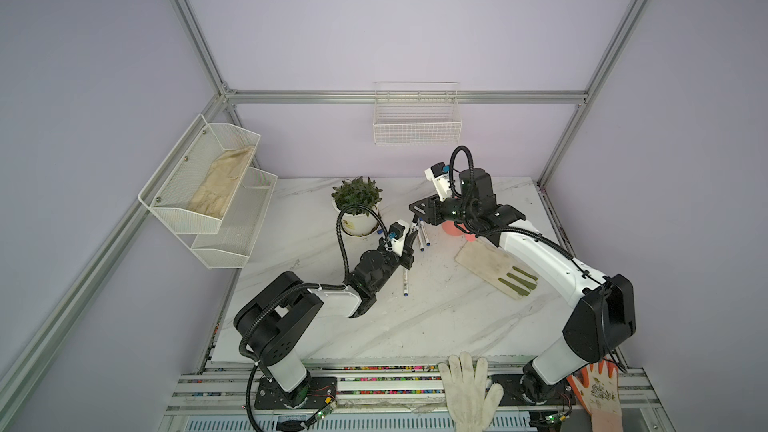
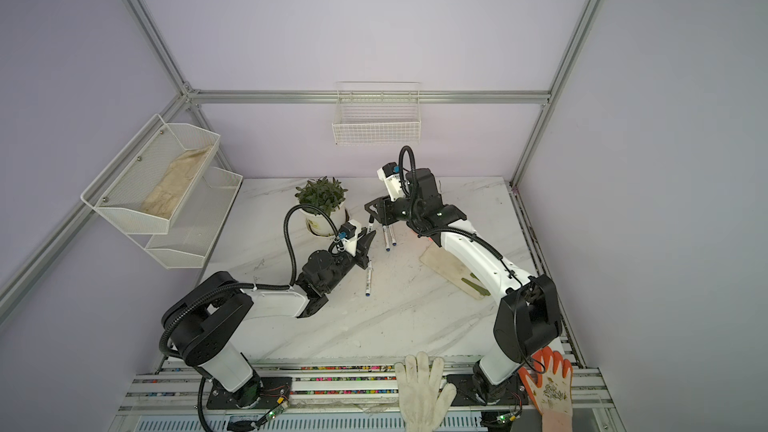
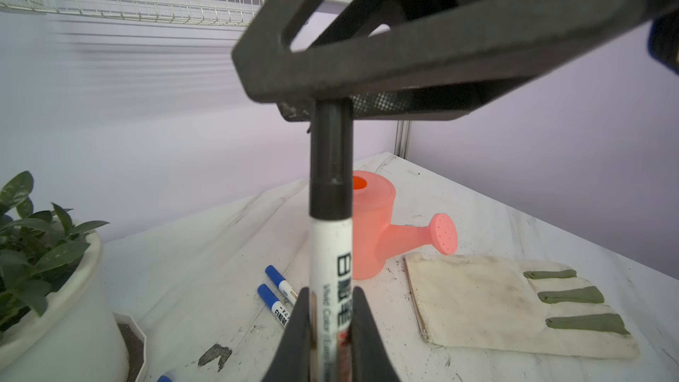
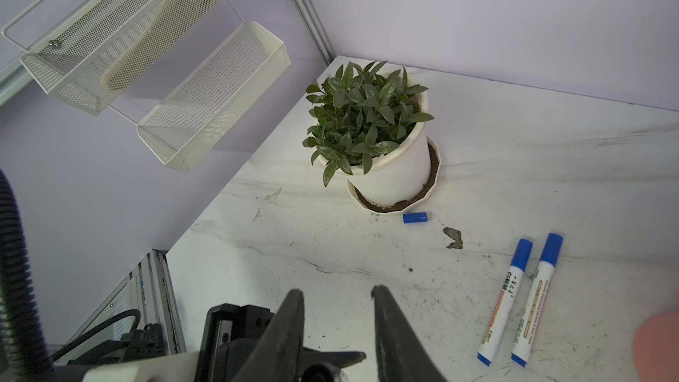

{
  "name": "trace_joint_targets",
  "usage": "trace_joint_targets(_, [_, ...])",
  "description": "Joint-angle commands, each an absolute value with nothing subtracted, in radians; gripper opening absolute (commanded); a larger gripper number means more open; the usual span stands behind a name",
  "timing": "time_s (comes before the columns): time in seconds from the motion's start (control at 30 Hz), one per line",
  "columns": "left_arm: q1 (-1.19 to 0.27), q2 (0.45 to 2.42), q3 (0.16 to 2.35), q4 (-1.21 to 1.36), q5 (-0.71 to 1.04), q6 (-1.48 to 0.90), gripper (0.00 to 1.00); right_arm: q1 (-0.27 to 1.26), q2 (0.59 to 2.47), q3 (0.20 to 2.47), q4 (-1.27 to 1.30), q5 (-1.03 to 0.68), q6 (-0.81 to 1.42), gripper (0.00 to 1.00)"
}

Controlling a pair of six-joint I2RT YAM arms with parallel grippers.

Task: Insert the pens into the pen caps
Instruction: 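Open the right gripper and raise it off the capped marker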

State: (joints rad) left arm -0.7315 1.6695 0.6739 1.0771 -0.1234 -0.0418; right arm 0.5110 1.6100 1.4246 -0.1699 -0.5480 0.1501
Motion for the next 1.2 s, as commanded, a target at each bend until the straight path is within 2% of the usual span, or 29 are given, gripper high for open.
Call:
trace_joint_targets(0.0, [-0.732,1.665,0.673,1.132,-0.117,-0.052,0.00,0.516,1.626,1.405,-0.134,-0.582,0.158,0.31])
trace_joint_targets(0.2, [-0.731,1.666,0.682,1.128,-0.117,-0.051,0.00,0.517,1.631,1.379,-0.111,-0.614,0.180,0.22])
trace_joint_targets(0.33, [-0.731,1.663,0.693,1.126,-0.112,-0.051,0.00,0.518,1.632,1.374,-0.102,-0.621,0.190,0.06])
trace_joint_targets(0.43, [-0.730,1.652,0.706,1.129,-0.116,-0.051,0.00,0.518,1.641,1.372,-0.111,-0.647,0.199,0.00])
trace_joint_targets(0.6, [-0.714,1.628,0.794,1.141,-0.134,-0.043,0.00,0.522,1.675,1.348,-0.173,-0.708,0.199,0.00])
trace_joint_targets(0.67, [-0.693,1.624,0.850,1.159,-0.127,-0.044,0.00,0.540,1.700,1.345,-0.241,-0.680,0.162,0.00])
trace_joint_targets(0.8, [-0.618,1.617,0.965,1.223,-0.147,-0.193,0.00,0.590,1.747,1.325,-0.334,-0.616,0.125,0.00])
trace_joint_targets(0.87, [-0.580,1.610,1.008,1.225,-0.116,-0.269,0.00,0.583,1.761,1.314,-0.352,-0.637,0.119,0.00])
trace_joint_targets(1.07, [-0.468,1.586,1.044,1.291,0.055,-0.547,0.00,0.448,1.766,1.286,-0.305,-0.828,0.184,0.00])
trace_joint_targets(1.17, [-0.457,1.577,1.034,1.289,0.089,-0.565,0.00,0.432,1.764,1.288,-0.301,-0.912,0.203,0.00])
